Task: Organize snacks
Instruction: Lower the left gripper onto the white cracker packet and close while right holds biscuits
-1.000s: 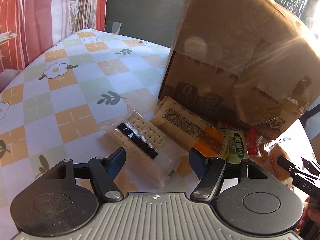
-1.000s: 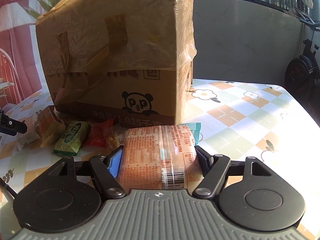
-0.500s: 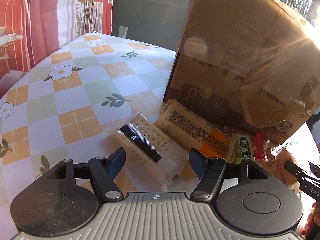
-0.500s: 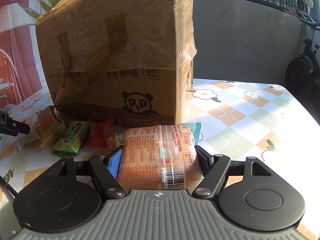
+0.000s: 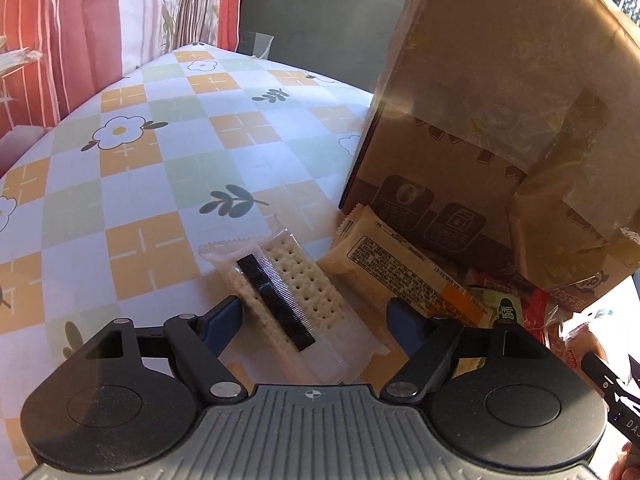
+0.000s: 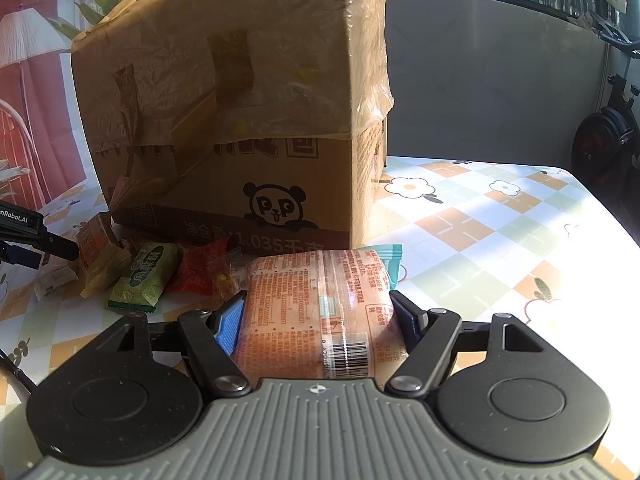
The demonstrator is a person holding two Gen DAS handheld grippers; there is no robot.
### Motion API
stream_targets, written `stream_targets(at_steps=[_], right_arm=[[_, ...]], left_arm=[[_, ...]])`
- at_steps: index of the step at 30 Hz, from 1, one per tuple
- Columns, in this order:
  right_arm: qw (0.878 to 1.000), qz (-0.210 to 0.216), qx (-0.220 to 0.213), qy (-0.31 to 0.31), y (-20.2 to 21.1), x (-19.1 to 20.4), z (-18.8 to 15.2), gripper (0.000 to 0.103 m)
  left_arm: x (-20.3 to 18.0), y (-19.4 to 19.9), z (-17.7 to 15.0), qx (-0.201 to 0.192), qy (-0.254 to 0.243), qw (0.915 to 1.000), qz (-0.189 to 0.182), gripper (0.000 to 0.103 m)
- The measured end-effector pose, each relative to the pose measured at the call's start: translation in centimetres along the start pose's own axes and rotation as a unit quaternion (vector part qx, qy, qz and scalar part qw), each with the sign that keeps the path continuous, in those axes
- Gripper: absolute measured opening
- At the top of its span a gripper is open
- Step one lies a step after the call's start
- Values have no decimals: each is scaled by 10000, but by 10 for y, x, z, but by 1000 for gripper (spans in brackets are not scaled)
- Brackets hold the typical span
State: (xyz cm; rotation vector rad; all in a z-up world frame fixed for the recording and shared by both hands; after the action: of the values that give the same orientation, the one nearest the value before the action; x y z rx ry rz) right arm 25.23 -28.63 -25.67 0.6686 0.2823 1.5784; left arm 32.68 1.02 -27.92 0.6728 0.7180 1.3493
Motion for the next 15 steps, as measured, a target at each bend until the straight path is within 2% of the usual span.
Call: stream_targets(at_steps=[8, 12, 15], right_arm=[[10000, 4, -1, -8, 0, 0, 0, 74], [10000, 8, -2, -14, 1, 0, 0, 74], [10000, 10, -2, -18, 0, 0, 0, 74]], left_arm=[[-14, 4, -14, -53, -831, 9955, 450, 81], [-6, 16, -26, -16, -848, 9956, 407, 81], [6, 23, -30, 28, -694, 9961, 536, 81]])
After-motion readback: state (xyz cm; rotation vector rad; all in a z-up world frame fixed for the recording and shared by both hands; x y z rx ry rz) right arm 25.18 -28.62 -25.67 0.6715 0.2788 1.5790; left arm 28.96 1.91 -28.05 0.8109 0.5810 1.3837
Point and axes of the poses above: each gripper's, at about its wrist camera, not at the fingertips, and y roughly against the way its jaws point, x to its left, z to its top, the point moved 4 cm from there along -y, roughly the way its jaws point, and after that the axes turned 10 degrees about -y, right-handed, at the moved point
